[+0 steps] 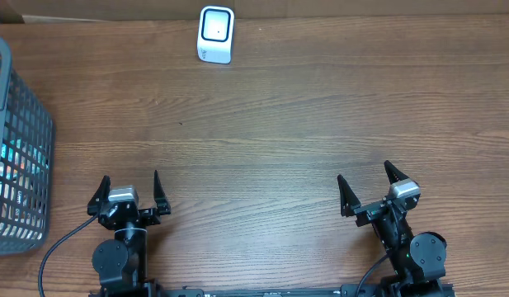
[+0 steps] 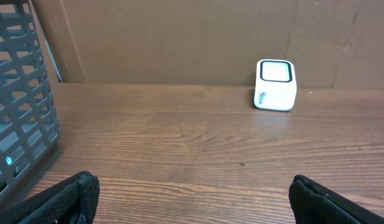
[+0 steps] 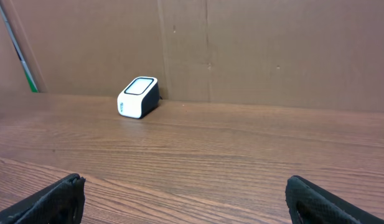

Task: Scan the item barcode

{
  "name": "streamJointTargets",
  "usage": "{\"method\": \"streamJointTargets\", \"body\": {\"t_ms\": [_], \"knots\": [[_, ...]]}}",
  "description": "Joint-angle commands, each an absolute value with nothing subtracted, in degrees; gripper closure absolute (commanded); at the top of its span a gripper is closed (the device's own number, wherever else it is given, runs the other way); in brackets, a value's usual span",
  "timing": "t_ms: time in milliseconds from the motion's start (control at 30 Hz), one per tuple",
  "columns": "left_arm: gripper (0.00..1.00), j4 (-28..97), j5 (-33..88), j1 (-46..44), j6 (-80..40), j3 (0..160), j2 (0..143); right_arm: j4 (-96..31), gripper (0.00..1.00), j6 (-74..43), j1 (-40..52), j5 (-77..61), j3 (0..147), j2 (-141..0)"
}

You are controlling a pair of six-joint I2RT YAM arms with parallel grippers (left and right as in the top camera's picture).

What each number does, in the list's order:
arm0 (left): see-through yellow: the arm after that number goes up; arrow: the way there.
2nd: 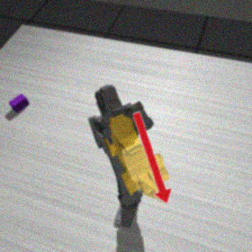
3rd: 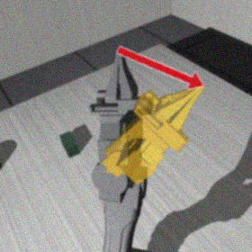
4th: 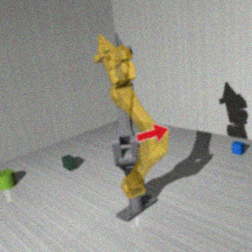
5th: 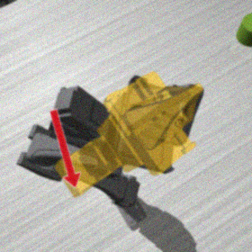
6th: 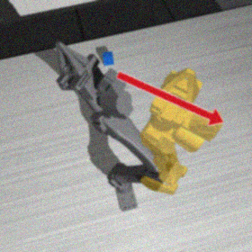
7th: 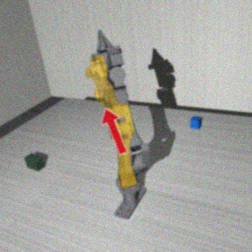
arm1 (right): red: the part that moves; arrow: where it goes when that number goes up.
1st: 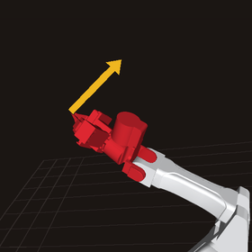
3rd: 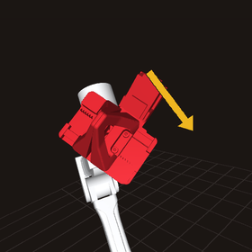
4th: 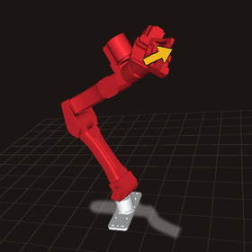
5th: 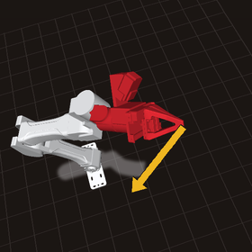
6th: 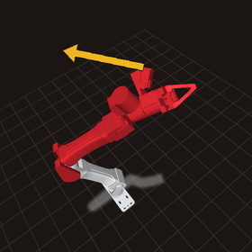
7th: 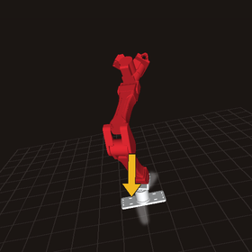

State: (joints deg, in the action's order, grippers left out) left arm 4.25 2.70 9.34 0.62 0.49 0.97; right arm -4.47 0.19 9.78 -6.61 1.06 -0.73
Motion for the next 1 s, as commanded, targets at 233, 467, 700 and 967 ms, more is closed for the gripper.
{"method": "streamJointTargets", "body": {"t_ms": [233, 467, 700, 967], "knots": [[0.00, 4.3, 2.4, 9.0, 1.7, 0.3, 0.3, -4.2, 0.00, 0.1, 9.6, -6.5, 0.5, -0.2], [0.00, 4.1, 2.9, 9.0, 1.7, 0.3, 0.3, -4.2, 0.00, 0.0, 9.6, -6.5, 0.5, -0.2], [0.00, 4.2, 3.0, 9.0, 1.7, 0.3, 0.3, -4.2, 0.00, 0.1, 9.6, -6.5, 0.5, -0.2], [0.00, 3.2, 2.8, 9.0, -4.1, 0.8, 0.3, -4.2, 0.00, 0.0, 9.6, -6.5, 0.5, -0.2]]}}
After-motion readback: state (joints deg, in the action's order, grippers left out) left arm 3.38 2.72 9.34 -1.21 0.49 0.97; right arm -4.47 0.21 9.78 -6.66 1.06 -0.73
